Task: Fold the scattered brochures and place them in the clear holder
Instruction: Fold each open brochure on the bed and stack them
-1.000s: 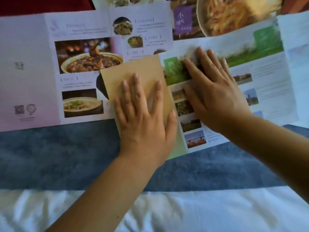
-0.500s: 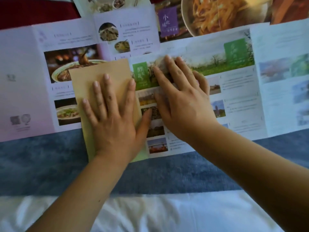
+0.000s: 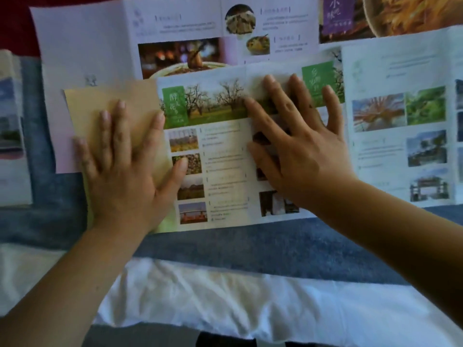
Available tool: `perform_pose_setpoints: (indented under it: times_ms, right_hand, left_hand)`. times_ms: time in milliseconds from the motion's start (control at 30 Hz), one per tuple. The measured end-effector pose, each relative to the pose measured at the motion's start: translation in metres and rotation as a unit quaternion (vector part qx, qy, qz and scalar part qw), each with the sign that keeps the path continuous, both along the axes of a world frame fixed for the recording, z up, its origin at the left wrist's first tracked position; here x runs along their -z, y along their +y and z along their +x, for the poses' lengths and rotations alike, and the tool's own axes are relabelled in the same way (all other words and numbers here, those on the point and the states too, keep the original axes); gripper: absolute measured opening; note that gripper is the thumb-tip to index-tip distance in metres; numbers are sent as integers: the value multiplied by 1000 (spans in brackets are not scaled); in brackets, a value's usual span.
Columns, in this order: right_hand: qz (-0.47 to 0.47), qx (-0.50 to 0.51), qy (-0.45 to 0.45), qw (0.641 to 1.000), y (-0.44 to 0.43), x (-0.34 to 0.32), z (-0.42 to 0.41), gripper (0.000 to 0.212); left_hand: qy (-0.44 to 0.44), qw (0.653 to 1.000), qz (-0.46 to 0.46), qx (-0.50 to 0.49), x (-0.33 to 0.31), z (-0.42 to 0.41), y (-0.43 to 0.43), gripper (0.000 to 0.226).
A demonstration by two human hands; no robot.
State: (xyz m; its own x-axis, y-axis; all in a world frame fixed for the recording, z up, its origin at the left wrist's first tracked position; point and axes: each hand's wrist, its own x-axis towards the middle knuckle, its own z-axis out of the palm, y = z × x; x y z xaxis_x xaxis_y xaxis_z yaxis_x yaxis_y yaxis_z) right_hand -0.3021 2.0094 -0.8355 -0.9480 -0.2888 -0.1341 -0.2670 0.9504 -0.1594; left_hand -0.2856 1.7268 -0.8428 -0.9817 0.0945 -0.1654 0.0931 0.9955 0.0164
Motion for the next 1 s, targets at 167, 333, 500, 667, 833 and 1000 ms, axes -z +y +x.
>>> perform_pose_setpoints:
  times_ms: [167, 333, 500, 667, 833, 1000]
  right_hand:
    - [1, -3, 16, 1000, -8, 12, -1, 63]
    - [-1, -6, 39, 999, -9, 20, -2, 63]
    - [4, -17, 44, 999, -9, 20, -2, 63]
    - [11, -26, 47, 999, -11, 21, -3, 63]
    - [10, -25, 56, 998, -11, 22, -1, 63]
    - [6, -25, 49, 998, -11, 18, -2, 63]
  left_hand:
    - [17, 994, 59, -89, -2, 1, -20, 92]
    - [5, 985, 140, -104, -9, 1, -14, 85]
    - [-21, 976, 196, -90, -15, 3, -5, 84]
    - [-30, 968, 236, -79, -21, 6, 16, 86]
    - [-26, 961, 265, -74, -21, 5, 34, 85]
    - [-3, 963, 253, -94, -14, 7, 52, 81]
